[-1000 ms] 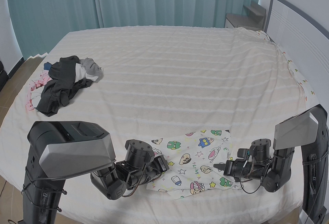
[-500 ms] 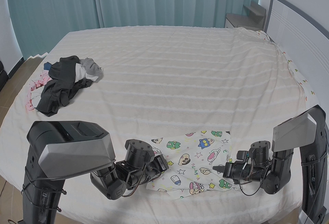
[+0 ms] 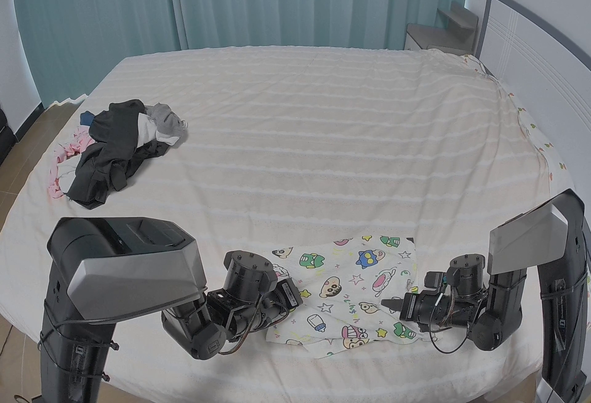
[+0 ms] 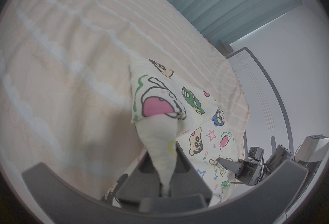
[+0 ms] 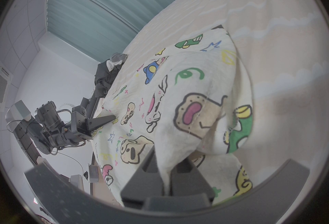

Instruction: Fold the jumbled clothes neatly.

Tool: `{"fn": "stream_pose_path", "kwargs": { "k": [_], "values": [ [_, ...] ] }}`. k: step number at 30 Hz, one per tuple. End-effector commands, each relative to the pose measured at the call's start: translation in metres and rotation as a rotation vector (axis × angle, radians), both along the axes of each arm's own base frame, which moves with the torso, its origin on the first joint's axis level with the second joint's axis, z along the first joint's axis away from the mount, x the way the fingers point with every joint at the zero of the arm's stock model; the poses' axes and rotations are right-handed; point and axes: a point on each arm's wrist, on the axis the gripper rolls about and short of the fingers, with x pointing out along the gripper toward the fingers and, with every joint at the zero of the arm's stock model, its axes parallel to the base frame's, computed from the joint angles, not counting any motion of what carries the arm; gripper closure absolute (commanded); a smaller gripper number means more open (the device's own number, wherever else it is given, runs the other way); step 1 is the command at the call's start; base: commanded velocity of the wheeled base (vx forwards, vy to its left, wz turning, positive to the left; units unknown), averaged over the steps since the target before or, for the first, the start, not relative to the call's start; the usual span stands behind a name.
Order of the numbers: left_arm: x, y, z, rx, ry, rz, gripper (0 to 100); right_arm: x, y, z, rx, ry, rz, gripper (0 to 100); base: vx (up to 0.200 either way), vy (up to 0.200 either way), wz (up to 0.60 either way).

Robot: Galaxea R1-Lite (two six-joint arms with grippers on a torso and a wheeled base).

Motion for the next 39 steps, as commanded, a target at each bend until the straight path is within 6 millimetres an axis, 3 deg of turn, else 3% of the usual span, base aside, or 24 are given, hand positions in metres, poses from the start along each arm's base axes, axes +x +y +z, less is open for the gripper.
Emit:
{"fn": "stream_pose_path", "kwargs": {
  "k": [1, 39],
  "values": [
    [-0.001, 0.001, 0.003, -0.002, -0.003, 0.001, 100, -0.002, 0.003, 0.002, 0.002, -0.009, 0.011, 100, 0.0, 0.2, 0.0],
    [-0.012, 0.011, 0.003, 0.069, -0.029, 0.025, 100, -0.008, 0.013, 0.005, 0.005, -0.033, 0.044, 100, 0.0, 0.2, 0.0]
  ]
}}
